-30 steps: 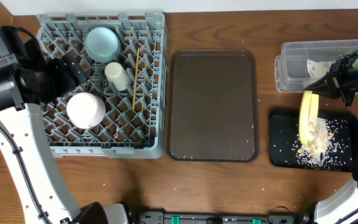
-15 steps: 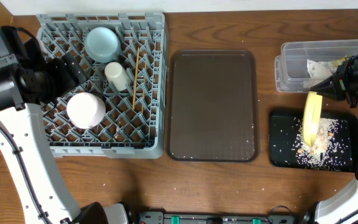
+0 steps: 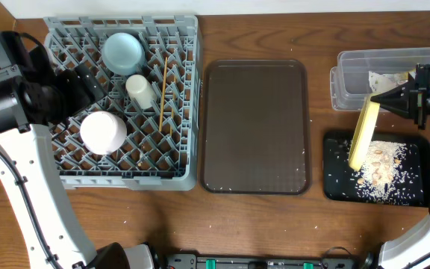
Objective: Sort waste into correct bins and load items into the dishwasher
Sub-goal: 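Tilt the yellow plate to dump the rice onto the black tray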
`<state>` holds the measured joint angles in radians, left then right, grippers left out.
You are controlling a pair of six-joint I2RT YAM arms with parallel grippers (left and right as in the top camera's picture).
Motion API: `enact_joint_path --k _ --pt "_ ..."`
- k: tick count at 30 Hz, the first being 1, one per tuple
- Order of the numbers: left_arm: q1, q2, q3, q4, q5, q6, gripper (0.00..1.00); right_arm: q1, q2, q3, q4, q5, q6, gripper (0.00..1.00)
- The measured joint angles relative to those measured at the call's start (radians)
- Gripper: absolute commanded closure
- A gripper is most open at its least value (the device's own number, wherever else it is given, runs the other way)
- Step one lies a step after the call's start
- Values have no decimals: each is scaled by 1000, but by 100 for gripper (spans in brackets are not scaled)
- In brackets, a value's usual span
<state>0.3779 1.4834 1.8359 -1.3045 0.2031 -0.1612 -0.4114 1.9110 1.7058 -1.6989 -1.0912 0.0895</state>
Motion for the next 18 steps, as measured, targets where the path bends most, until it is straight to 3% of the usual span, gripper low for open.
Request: enact_joint_path --k 18 --pt "0 0 0 0 0 0 4 -35 -1 0 6 92 139 99"
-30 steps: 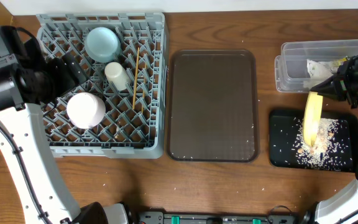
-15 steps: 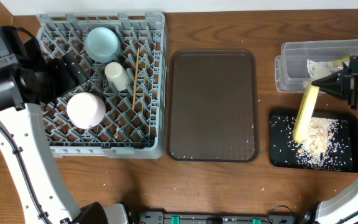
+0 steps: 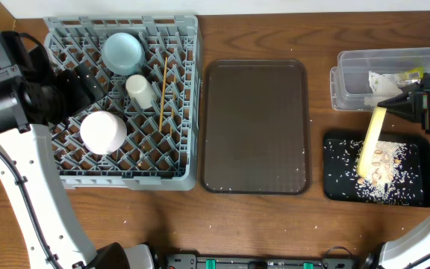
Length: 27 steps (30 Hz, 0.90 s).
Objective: Sort waste into correct bins and load items into the dishwasher
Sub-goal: 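Tilt the yellow plate to dump the rice onto the black tray, then carry the yellow plate left and stand it in the rack's right edge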
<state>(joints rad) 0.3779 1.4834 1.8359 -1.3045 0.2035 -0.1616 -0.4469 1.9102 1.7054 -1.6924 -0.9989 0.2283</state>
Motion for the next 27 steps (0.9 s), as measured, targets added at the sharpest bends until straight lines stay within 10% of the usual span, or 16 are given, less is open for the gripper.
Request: enact_joint_path --k 19,27 --pt "0 0 0 0 0 0 4 196 0 -1 61 -257 -142 99" --pt "0 0 0 0 0 0 4 458 0 -6 537 -352 -9 98"
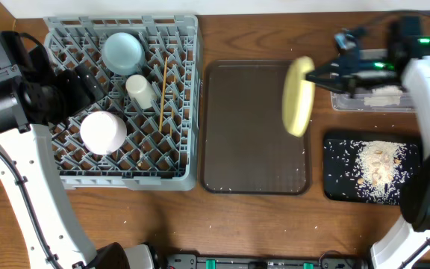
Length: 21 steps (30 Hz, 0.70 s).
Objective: Sort waste into correct bins and load items into the dishwasher
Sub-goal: 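Carry the yellow plate left and stand it in the rack's right edge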
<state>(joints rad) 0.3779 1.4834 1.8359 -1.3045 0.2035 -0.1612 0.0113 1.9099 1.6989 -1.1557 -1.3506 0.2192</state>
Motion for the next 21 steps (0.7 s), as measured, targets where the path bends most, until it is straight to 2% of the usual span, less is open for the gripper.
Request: enact_joint_path --k 2,3,5,7,9,12,15,21 --pt "0 0 0 0 0 0 4 92 -3 -14 386 9 193 98" --pt "0 0 -1 0 -1 0 4 130 -1 -10 503 34 262 98" --pt "0 1 -2 0 0 0 4 242 -2 -14 888 120 514 99" --pt "0 2 -2 1 -1 0 4 325 -3 -10 1117 228 692 99" --pt "0 2 -2 1 0 0 4 391 -4 -9 1236 338 810 98" --pt "0 2 -2 0 0 0 4 459 -3 -9 1287 502 921 99" --pt "0 2 -2 0 0 0 4 499 11 -9 1342 639 959 99" --pt "0 2 -2 0 0 0 4 531 121 -6 1545 750 1014 99"
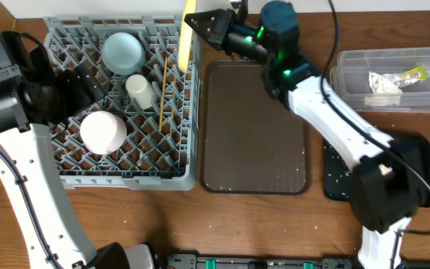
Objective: Sort waste into correct bins and load items into the dishwasher
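My right gripper (200,19) is shut on a yellow plate (185,41), held edge-on over the right back corner of the grey dish rack (189,142). The right arm stretches across the table from the right side. In the rack sit a light-blue bowl (122,51), a white cup (140,90), an upturned white bowl (103,131) and a thin wooden stick (162,93). My left arm (10,90) hangs over the rack's left edge; its fingers are too dark to make out.
A brown tray (254,127) lies between the rack and the bins. A clear bin (353,93) with wrappers stands at the back right. A black bin (336,179) with scattered rice is partly hidden behind the right arm.
The right gripper has carried the yellow plate from above the brown tray's right side to the rack's right back corner. The left arm has not moved.
The right gripper held the yellow plate tilted over the black bin, with rice and scraps lying in the bin. Then the plate was above the brown tray. Now it is at the dish rack.
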`<state>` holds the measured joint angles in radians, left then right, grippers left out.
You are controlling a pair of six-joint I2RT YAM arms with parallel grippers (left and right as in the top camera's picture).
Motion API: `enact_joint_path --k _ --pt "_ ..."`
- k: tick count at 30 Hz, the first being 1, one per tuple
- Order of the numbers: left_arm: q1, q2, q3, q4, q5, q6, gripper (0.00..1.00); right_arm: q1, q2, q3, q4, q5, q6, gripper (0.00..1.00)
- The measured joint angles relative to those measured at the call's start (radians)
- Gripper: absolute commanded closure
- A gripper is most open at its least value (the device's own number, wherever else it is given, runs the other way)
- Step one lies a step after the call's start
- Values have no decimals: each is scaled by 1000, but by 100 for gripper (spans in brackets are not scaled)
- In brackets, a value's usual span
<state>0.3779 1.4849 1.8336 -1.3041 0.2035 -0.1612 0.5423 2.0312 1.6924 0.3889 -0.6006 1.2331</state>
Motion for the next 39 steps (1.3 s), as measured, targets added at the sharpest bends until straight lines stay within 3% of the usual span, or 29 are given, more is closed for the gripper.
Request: enact_joint_path --k 11,13,14,17,21,24,30,34,39 --pt "0 0 0 0 0 0 4 20 183 10 80 40 56 99" --pt "0 0 0 0 0 0 4 31 184 10 79 40 55 87" --pt "0 0 0 0 0 0 4 37 184 11 77 40 49 71" --pt "0 0 0 0 0 0 4 46 184 14 75 40 17 39" --pt "0 0 0 0 0 0 4 46 184 59 -25 35 -63 34" --pt "0 0 0 -1 0 0 4 37 187 178 -212 24 -146 34" --pt "0 0 0 0 0 0 4 3 188 573 -878 8 -379 36" --pt "0 0 0 -1 0 0 4 -88 188 886 -1421 69 -557 40" --pt "0 0 0 0 0 0 4 -178 187 1164 -1886 188 -716 46"
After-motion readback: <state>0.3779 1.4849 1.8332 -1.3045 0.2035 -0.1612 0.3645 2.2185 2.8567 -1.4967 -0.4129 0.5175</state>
